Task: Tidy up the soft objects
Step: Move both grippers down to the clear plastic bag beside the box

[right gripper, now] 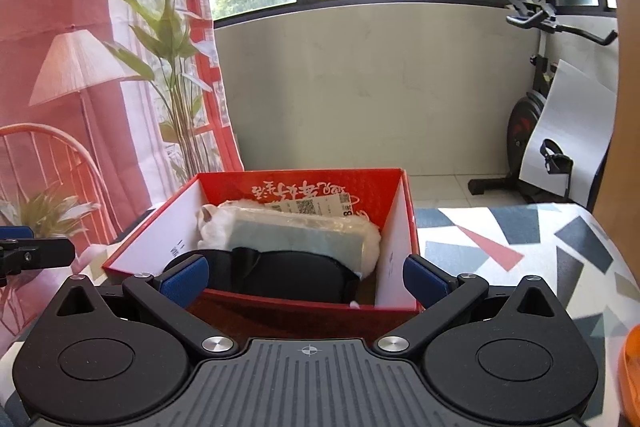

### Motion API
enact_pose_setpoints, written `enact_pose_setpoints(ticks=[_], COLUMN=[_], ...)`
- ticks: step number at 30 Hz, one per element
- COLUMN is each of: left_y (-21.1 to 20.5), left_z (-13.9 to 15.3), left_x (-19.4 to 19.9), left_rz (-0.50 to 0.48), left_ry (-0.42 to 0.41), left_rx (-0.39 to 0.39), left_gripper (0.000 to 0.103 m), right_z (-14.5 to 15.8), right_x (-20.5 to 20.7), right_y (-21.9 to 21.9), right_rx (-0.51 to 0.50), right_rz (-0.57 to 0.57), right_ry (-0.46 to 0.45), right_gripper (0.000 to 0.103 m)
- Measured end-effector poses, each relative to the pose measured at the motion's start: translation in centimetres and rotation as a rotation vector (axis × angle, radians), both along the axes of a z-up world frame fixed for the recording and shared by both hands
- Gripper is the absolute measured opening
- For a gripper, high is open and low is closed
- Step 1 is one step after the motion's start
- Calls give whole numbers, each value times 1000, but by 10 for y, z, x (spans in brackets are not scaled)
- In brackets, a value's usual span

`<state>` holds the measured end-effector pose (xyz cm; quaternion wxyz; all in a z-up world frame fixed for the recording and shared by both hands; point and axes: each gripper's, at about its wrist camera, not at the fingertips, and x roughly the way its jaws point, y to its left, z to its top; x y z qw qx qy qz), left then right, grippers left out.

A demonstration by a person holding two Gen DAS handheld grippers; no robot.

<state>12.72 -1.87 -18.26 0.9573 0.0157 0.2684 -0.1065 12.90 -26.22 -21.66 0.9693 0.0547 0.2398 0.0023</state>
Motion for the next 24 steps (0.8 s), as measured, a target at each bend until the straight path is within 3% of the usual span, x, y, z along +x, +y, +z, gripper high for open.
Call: enact_pose_setpoints(ticks=[7,17,24], left_y=[8,17,13], left_z=[-26,-69,-95], left_x=[-25,-41,-41], left_rz=[-11,8,-24], left_ry=[45,170,254], left_rx=[-5,8,19], left_gripper=[103,103,103], right_z=[-15,-55,-85], right_x=[-35,-77,-91], right_y=[12,28,37], right_rx=[50,36,-32], right_rz=[5,-2,-16], right_ry=[23,94,167], right_gripper=[103,103,103])
